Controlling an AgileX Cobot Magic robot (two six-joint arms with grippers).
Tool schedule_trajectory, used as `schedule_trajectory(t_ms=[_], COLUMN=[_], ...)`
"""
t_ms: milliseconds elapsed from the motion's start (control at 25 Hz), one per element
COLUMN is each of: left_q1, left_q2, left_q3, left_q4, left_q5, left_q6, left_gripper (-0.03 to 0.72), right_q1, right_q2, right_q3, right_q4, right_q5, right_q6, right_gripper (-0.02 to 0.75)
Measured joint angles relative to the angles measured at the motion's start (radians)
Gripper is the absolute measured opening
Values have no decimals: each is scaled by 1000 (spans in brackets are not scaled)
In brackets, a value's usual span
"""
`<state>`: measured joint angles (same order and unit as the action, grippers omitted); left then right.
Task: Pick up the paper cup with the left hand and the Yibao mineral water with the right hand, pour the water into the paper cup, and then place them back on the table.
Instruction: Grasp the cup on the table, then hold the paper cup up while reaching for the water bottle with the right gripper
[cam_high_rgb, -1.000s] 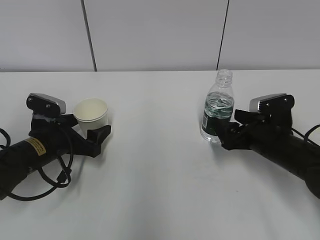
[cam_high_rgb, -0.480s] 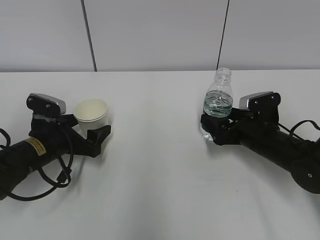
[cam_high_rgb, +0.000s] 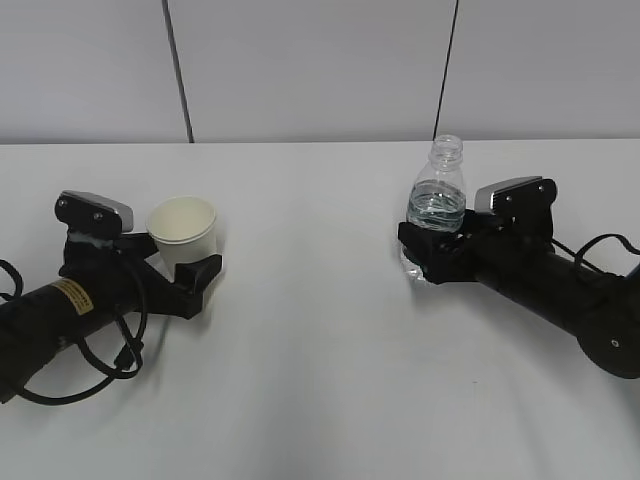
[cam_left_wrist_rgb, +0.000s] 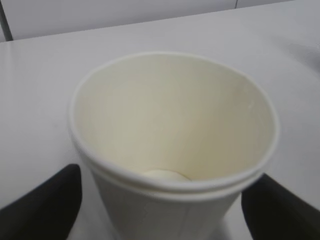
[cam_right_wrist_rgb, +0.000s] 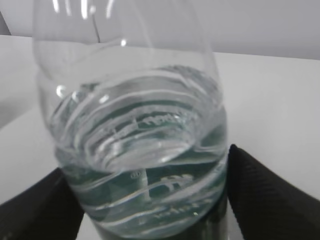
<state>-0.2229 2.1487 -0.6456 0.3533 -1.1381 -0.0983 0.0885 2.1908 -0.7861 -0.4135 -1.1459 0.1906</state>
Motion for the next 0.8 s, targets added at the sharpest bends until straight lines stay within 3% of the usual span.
schedule_trajectory(t_ms=[360, 800], left_q1=[0, 0], left_q2=[0, 0], left_q3=[0, 0], left_q4=[0, 0], left_q5=[0, 0], left_q6=[0, 0], left_gripper=[586, 584], right_q1=[0, 2], right_q2=[0, 2], right_q3=[-13, -19], right_q4=[-4, -4], right_q5=[2, 0], right_q6=[0, 0], right_gripper=[617, 524])
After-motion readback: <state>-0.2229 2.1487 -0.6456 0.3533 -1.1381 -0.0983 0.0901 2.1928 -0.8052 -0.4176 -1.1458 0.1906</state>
